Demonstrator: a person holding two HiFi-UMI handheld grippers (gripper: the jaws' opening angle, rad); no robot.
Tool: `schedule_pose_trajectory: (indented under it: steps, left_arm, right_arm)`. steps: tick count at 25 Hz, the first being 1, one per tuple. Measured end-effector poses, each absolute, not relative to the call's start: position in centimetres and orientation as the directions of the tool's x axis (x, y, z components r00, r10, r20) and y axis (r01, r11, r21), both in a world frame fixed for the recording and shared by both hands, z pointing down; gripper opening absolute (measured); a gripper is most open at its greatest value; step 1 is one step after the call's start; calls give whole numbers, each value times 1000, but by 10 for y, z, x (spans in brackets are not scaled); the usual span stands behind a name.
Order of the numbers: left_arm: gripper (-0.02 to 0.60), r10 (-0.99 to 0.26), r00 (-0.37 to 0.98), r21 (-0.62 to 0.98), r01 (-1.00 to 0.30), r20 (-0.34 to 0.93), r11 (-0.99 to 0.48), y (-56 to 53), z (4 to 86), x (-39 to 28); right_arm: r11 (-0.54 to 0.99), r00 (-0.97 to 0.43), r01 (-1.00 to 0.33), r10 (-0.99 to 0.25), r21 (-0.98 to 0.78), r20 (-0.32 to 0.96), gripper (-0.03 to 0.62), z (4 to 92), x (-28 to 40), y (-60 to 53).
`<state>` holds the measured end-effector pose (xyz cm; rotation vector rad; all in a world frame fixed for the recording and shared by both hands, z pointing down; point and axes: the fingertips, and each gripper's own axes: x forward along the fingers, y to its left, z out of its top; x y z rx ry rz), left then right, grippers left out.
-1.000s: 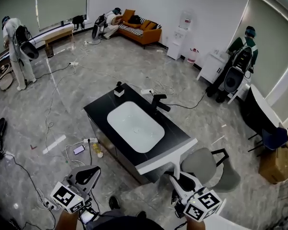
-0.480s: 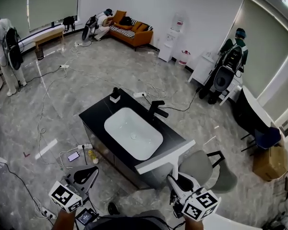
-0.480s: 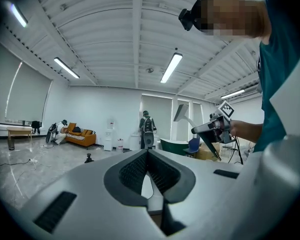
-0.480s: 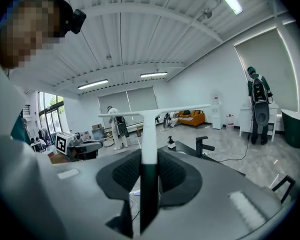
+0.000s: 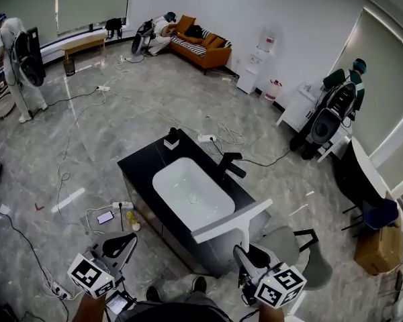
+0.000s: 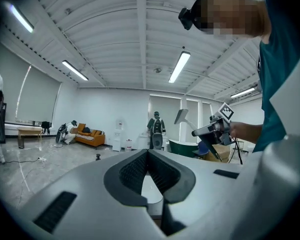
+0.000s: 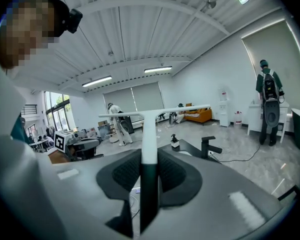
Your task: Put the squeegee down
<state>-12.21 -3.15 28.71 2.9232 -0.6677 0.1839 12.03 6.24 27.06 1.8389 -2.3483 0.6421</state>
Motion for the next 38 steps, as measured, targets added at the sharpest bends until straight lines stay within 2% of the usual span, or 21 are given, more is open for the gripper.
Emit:
schedule_pose_trajectory:
  steps: [8,19,38]
  left_arm:
    - [5,-531,826,134,-558,189,-819,-52,309,-113]
    - [5,-590,772,161,-630,237,-760,-72,341,-99]
    - [5,-616,727,230,-683,303,-693,-39,404,-103]
  right_arm:
    - [288,-386,-909,-852,-300,353,98,297,145,3]
    - [365,-504,-855,-750,-368,428,98,359,143,-58]
    - [365,-571,-814,-648,-451,504,98,449,126,-64]
